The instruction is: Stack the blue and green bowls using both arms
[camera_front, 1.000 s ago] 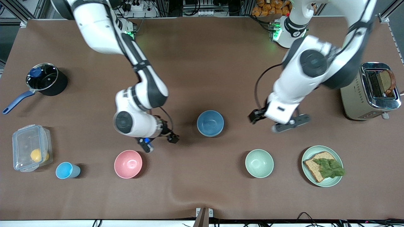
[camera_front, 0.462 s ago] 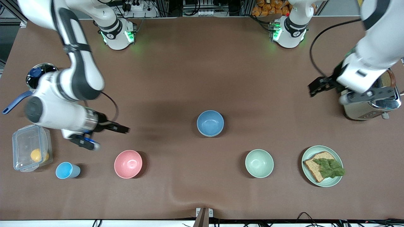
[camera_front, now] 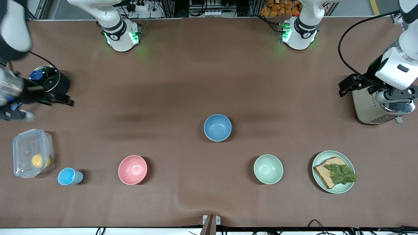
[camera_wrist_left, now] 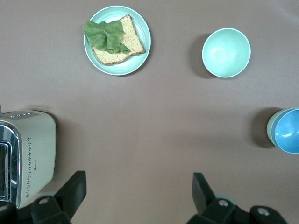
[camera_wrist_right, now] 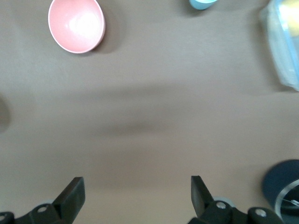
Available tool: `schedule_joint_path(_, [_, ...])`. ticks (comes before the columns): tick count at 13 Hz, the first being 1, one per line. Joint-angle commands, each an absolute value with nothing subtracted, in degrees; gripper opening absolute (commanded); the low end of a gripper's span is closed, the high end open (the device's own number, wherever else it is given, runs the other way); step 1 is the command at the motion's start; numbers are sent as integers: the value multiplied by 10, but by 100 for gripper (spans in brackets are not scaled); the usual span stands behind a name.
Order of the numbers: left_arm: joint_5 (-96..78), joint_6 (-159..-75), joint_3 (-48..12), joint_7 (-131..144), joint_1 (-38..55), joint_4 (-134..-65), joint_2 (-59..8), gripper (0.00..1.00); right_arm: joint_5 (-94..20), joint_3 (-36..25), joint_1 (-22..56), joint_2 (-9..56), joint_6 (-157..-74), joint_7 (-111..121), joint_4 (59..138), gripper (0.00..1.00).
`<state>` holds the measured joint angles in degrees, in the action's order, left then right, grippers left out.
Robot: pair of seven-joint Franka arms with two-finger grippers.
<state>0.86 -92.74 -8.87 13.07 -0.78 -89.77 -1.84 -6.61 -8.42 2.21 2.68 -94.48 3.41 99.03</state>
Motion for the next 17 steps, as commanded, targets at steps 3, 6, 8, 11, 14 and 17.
schedule_joint_path(3, [-2, -908, -80, 122, -3, -890, -9, 100, -14, -69, 8, -13, -891, 47, 967, 100])
schedule_joint_path(6, [-2, -884, -82, 124, -10, -891, 2, 100, -12, -56, -2, -11, -850, 47, 919, 100])
schedule_joint_path(8, [-2, -884, -82, 121, -10, -891, 2, 100, -11, -53, -4, -8, -840, 47, 901, 100])
schedule_joint_path(11, [-3, -882, -83, 120, -11, -891, 2, 100, -11, -52, -5, -5, -836, 48, 891, 100])
schedule_joint_path(14, [-3, -860, -79, 121, -11, -890, 1, 100, -11, -46, -11, -4, -836, 64, 889, 100])
schedule_joint_path(17, [-3, -831, -78, 122, -10, -857, -6, 100, -10, -37, -18, -4, -836, 64, 889, 100])
